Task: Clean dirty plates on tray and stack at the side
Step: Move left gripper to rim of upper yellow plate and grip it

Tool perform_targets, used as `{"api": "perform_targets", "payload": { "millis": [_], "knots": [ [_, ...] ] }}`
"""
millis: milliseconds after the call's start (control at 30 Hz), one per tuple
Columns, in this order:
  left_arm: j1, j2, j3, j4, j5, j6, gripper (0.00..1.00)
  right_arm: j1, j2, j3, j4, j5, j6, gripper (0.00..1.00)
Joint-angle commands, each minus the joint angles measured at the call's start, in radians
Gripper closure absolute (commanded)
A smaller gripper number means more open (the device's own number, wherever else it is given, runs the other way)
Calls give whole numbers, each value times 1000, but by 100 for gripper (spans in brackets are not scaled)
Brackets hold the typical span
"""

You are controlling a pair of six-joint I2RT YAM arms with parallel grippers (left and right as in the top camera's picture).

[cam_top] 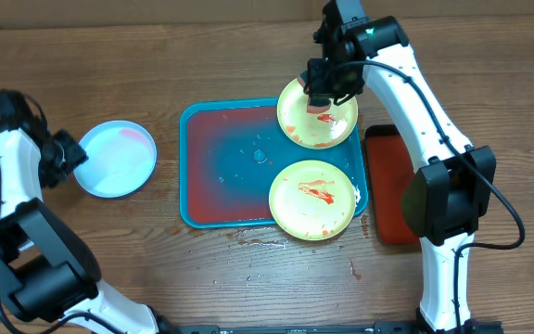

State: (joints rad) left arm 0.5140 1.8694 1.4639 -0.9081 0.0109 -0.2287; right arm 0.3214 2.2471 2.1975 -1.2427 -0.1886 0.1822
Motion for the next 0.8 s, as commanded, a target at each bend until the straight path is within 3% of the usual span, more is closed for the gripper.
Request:
{"api": "perform_targets", "payload": {
  "millis": [0,133,500,767],
  "knots": [
    [-80,-56,90,-37,95,119,51,-24,-26,22,3,-31,-8,96],
    [-188,-52,101,-21,246,124,51,-58,-26,22,3,-34,-8,96],
    [-538,44,124,180,253,-20,51,-117,-32,22,-6,-41,-8,96],
    [-692,289,414,58,297,-18,49,-117,-32,22,-10,-41,-8,96]
  ]
}}
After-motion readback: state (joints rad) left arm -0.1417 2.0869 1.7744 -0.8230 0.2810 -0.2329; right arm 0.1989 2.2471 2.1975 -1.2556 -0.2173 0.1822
